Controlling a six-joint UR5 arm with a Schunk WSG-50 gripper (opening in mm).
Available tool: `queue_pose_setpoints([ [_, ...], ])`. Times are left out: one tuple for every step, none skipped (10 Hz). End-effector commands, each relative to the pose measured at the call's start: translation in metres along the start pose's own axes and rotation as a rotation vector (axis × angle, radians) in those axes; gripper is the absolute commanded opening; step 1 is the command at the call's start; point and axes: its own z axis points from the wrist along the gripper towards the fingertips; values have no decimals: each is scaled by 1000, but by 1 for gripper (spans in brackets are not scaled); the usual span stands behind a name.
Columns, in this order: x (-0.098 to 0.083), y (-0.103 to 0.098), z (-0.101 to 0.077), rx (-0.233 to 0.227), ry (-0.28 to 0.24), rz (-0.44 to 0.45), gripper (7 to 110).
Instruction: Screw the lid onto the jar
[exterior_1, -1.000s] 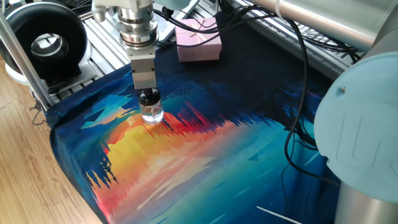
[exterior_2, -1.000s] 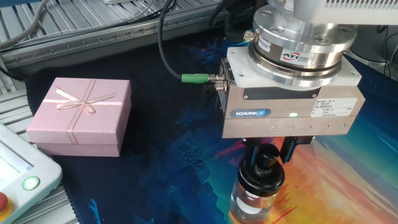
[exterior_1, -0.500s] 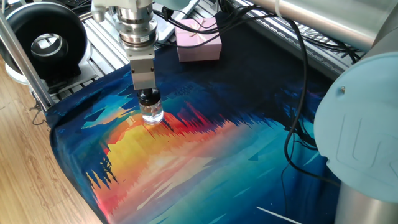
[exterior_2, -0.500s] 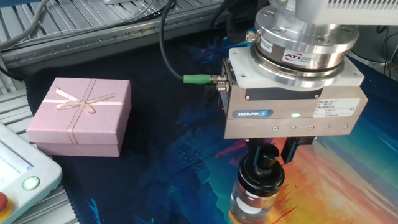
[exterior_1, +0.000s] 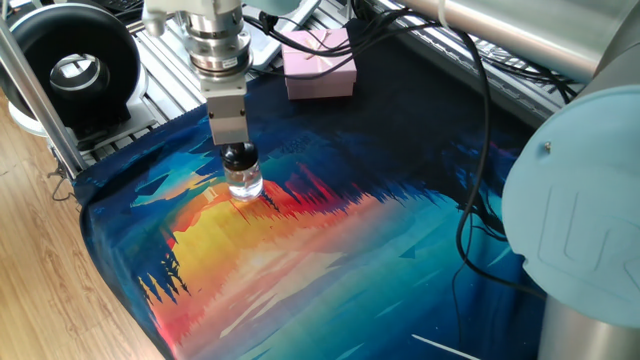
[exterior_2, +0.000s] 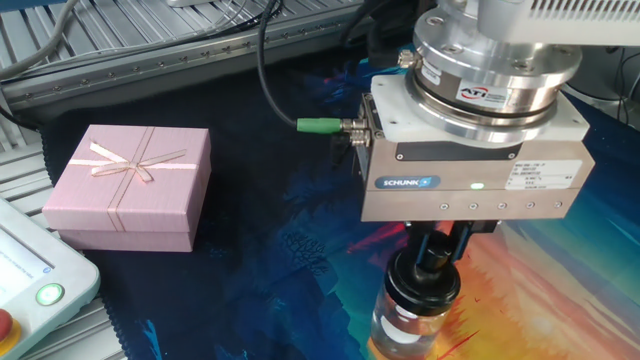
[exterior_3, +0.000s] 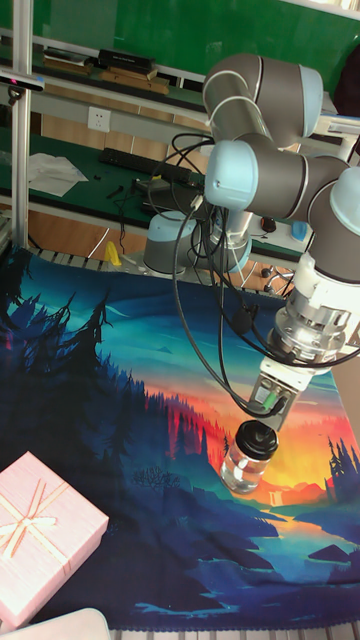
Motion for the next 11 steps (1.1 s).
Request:
queue_pose_setpoints([
  [-1, -1, 2, 4, 4, 18, 22],
  [2, -4, 2, 13, 13, 27, 22],
  [2, -4, 1, 14, 14, 36, 22],
  [4, -4, 0, 15, 22, 43, 22],
  [6, -4, -2, 16, 29, 50, 7],
  [5, -4, -4, 16, 30, 66, 7],
  [4, -2, -5, 7, 36, 83, 7],
  [4, -4, -4, 5, 41, 88, 7],
  [2, -4, -1, 0, 32, 95, 7],
  [2, -3, 0, -5, 31, 107, 7],
  [3, -4, 0, -4, 40, 120, 7],
])
